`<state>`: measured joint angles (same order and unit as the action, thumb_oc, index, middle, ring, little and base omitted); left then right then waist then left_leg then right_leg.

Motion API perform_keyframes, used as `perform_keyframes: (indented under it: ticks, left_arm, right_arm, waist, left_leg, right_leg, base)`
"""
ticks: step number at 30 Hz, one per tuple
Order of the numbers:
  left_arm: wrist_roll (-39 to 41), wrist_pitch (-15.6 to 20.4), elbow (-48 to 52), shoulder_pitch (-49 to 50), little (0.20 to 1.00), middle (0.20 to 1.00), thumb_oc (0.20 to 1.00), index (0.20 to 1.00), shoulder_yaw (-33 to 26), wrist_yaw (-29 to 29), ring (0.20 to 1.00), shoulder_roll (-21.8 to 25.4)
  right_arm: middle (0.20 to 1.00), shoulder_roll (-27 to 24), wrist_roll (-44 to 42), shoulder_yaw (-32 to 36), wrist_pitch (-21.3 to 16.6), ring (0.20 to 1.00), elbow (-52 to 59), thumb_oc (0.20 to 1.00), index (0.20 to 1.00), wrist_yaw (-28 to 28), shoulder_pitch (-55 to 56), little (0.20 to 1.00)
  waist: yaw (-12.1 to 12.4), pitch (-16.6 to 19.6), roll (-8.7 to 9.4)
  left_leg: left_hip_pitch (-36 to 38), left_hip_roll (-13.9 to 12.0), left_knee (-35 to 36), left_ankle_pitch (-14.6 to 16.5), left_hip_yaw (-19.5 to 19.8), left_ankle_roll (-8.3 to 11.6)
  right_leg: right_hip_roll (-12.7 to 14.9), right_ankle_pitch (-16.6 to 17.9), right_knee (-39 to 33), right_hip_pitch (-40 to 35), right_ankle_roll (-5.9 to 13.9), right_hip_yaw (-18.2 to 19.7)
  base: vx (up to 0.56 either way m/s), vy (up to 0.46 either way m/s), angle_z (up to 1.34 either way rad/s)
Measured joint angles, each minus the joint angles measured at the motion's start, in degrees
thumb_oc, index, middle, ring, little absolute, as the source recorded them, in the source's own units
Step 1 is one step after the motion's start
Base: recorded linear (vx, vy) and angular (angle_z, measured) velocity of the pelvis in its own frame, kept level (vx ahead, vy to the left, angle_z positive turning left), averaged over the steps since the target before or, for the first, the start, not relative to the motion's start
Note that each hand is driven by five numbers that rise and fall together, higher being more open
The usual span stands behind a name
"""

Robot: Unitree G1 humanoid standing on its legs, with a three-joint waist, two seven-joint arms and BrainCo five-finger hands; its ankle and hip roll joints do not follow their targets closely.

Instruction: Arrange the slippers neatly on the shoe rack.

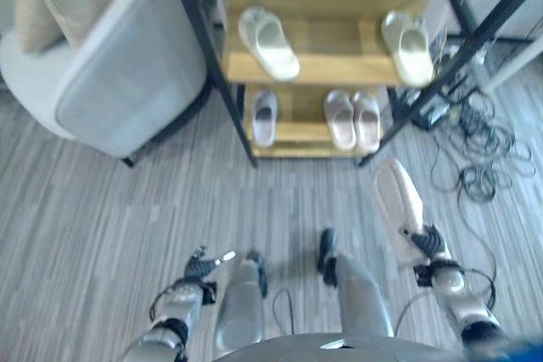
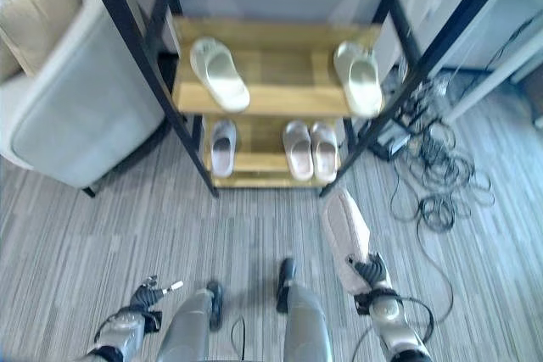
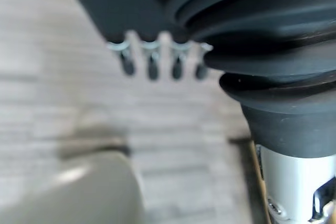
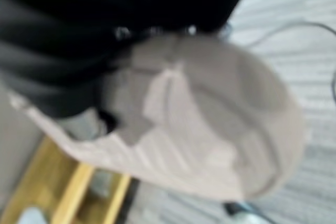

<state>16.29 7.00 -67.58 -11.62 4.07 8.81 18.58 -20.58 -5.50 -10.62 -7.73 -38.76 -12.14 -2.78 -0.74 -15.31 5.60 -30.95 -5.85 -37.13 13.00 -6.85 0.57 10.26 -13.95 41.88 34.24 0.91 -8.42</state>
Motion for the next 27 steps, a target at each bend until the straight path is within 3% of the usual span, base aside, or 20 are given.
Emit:
perform_keyframes:
  ticks: [1,3,4,6,7,10,12,15,22,23,24,26,27]
  left_arm:
    - [0.75,-0.01,-0.25,-0.27,1.000,1.000,1.000,1.000,-0.24,0.33,1.000,0.30]
    - [3.20,0.21,0.97,-0.51,1.000,1.000,1.000,1.000,-0.24,0.54,1.000,0.21]
    - [5.66,0.51,3.13,-2.31,1.000,1.000,1.000,1.000,-0.88,1.25,1.000,0.49]
    - [8.19,1.29,5.76,-5.10,1.000,1.000,1.000,1.000,-0.91,1.71,1.000,0.82]
    - [8.98,1.27,5.98,-6.51,1.000,1.000,1.000,1.000,-0.89,1.73,1.000,0.70]
    - [12.53,1.80,9.46,-8.25,1.000,1.000,1.000,1.000,-0.70,3.10,1.000,1.45]
    - [14.75,2.50,12.06,-11.56,1.000,1.000,1.000,1.000,-1.01,4.15,1.000,3.32]
    - [18.73,2.76,15.44,-13.27,1.000,1.000,1.000,1.000,-2.00,5.40,1.000,2.88]
    - [18.82,3.52,20.36,-9.04,1.000,1.000,1.000,1.000,-3.38,7.88,1.000,1.19]
    - [18.83,3.52,20.54,-8.93,1.000,1.000,1.000,1.000,-3.66,8.24,1.000,0.33]
    - [18.84,4.02,21.72,-8.96,1.000,1.000,1.000,1.000,-4.18,9.06,1.000,-1.17]
    - [18.95,4.81,23.03,-7.78,1.000,1.000,1.000,1.000,-4.00,10.30,1.000,-2.58]
    - [19.12,6.03,25.39,-6.45,1.000,1.000,1.000,1.000,-4.28,10.57,1.000,-2.28]
  right_arm:
    - [0.200,-0.28,-0.01,-0.61,-0.06,0.200,0.23,0.200,0.200,-0.18,-1.36,0.200]
    - [0.200,-0.94,-0.71,-1.54,-0.55,0.200,2.77,0.200,0.200,-1.91,-4.15,0.200]
    - [0.200,-1.69,-1.27,-1.21,-0.46,0.200,5.90,0.200,0.200,-3.14,-6.97,0.200]
    - [0.200,-2.00,-2.13,-0.29,-0.82,0.200,8.04,0.200,0.200,-5.11,-10.05,0.200]
    - [0.200,-1.93,-2.13,0.05,-0.83,0.200,8.25,0.200,0.200,-5.57,-11.59,0.200]
    - [0.200,-2.92,-2.11,-0.05,-1.43,0.200,9.84,0.200,0.200,-8.96,-16.80,0.200]
    - [0.200,-3.54,-2.09,1.81,-1.67,0.200,10.45,0.200,0.200,-10.86,-21.00,0.200]
    - [0.200,-3.06,-2.07,1.38,-1.31,0.200,10.66,0.200,0.200,-12.51,-24.58,0.200]
    - [0.200,-2.83,3.35,4.13,-1.28,0.200,17.88,0.200,0.200,-13.03,-13.78,0.200]
    - [0.200,-2.79,4.02,4.71,-1.29,0.200,17.78,0.200,0.200,-12.97,-11.79,0.200]
    - [0.200,-2.70,4.44,5.48,-1.30,0.200,18.07,0.200,0.200,-13.02,-9.71,0.200]
    - [0.200,-1.90,4.54,4.93,-1.29,0.200,18.54,0.200,0.200,-13.19,-6.14,0.200]
    - [0.200,-0.30,4.47,3.05,-1.94,0.200,20.46,0.200,0.200,-14.51,-7.25,0.200]
  waist:
    - [-0.03,-0.37,-0.77]
    - [-0.02,0.23,-1.83]
    - [-0.64,-1.26,-2.12]
    - [-1.22,-1.52,-1.98]
    - [-0.93,-1.55,-1.98]
    - [-0.95,-0.27,-3.37]
    - [-1.00,-0.34,-3.18]
    - [-0.11,-0.77,-3.94]
    - [-0.18,0.61,-4.36]
    - [-0.29,0.70,-4.62]
    - [-0.41,0.68,-5.26]
    - [-1.09,1.02,-5.46]
    - [-1.59,1.14,-5.37]
  left_leg:
    - [-1.59,-0.38,-1.41,0.79,0.42,0.20]
    - [-7.51,0.01,-9.70,2.83,1.18,-1.51]
    - [-11.67,0.15,-11.20,5.55,1.45,-1.20]
    - [-19.52,-0.31,-18.46,7.29,2.72,-1.25]
    - [-21.46,-0.46,-19.51,7.25,2.89,-1.24]
    - [-31.06,-1.23,-25.34,7.99,4.15,-1.31]
    - [-40.34,-0.99,-32.11,8.58,4.44,-1.37]
    - [-46.66,-1.38,-36.36,9.16,4.85,-1.42]
    - [-46.18,-1.25,-32.77,8.89,4.31,-1.00]
    - [-44.97,-0.82,-31.06,7.71,4.64,1.08]
    - [-43.62,0.10,-28.49,6.44,5.88,1.84]
    - [-41.21,-2.56,-26.46,2.04,2.56,1.61]
    - [-45.95,-2.44,-24.37,2.39,1.31,1.48]
  right_leg:
    - [-1.10,-0.75,-1.58,0.37,-1.02,-0.40]
    - [-1.26,0.60,-1.57,6.37,1.42,-0.49]
    - [-0.10,1.39,4.13,12.81,-0.23,-0.79]
    - [-0.11,0.18,10.03,20.30,-2.16,-0.49]
    - [-0.10,0.48,10.80,22.10,-2.56,-0.60]
    - [-0.09,-0.50,16.57,30.83,-1.22,-0.40]
    - [-0.21,-5.08,25.92,38.90,-3.35,2.84]
    - [-0.13,-5.50,30.11,45.42,-3.93,3.23]
    - [-0.16,-5.59,28.55,45.95,-4.33,3.46]
    - [-0.26,-5.60,28.01,44.56,-4.58,3.13]
    - [0.22,-5.61,25.26,42.12,-4.63,2.20]
    - [1.70,-7.27,22.82,37.19,-6.89,-1.37]
    - [1.77,-6.93,20.53,37.43,-5.81,-1.92]
  base:
    - [-0.12,0.008,-0.17]
    - [-0.12,0.011,-0.42]
    - [-0.13,0.013,-0.10]
    - [-0.10,0.017,0.11]
    - [-0.08,0.016,-0.03]
    - [-0.05,0.011,0.03]
    - [0.02,0.013,0.13]
    - [0.09,-0.015,0.01]
    - [0.06,-0.195,0.03]
    - [0.00,-0.330,0.33]
    - [-0.01,-0.200,0.57]
    - [0.14,0.173,0.78]
    - [0.26,0.375,0.45]
